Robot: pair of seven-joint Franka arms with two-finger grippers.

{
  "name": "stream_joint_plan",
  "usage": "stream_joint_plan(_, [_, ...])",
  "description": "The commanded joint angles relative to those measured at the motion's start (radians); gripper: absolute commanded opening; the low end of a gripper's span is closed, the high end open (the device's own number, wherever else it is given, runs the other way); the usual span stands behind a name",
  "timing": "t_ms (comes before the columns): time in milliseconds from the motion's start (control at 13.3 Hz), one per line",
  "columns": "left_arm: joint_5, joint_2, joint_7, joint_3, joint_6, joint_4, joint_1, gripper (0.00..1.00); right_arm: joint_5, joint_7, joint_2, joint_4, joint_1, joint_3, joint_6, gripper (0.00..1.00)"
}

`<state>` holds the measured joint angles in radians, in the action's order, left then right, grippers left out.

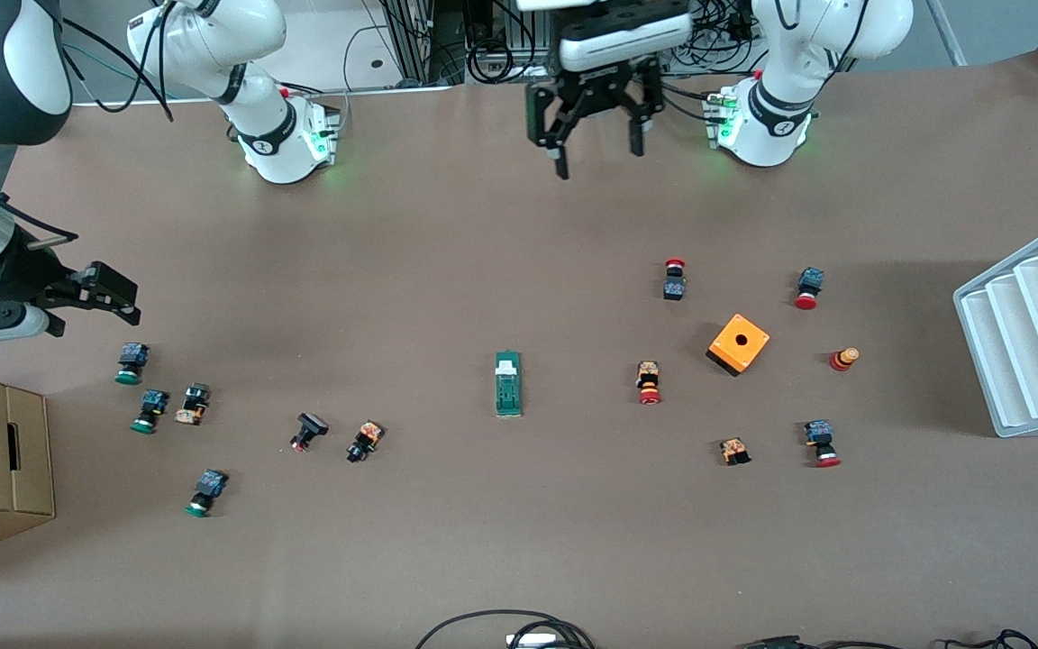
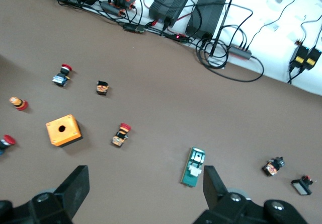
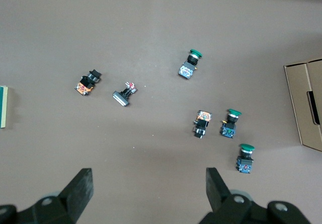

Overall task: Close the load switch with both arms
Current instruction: 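Move the left gripper over the green load switch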

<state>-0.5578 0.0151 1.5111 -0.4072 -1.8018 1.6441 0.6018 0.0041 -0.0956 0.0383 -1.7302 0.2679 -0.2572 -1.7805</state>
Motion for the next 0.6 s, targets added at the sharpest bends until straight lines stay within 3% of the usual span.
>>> stream_joint_plan(0, [-0.138,-0.006,0.18,0.013,-0.103,0.141,0.078,1.0,-0.016,0.011,-0.003,0.011,0.001,0.0,0.0,1.0])
stream_joint_plan(302, [-0.361,-0.095,0.354,0.008,-0.134,0.219,0.182,1.0,-0.016,0.013,-0.003,0.011,0.004,0.0,0.0,1.0])
stream_joint_plan(528, [-0.519,-0.176,0.368,-0.027,-0.136,0.232,0.185,1.0,-0.016,0.013,-0.003,0.011,0.004,0.0,0.0,1.0])
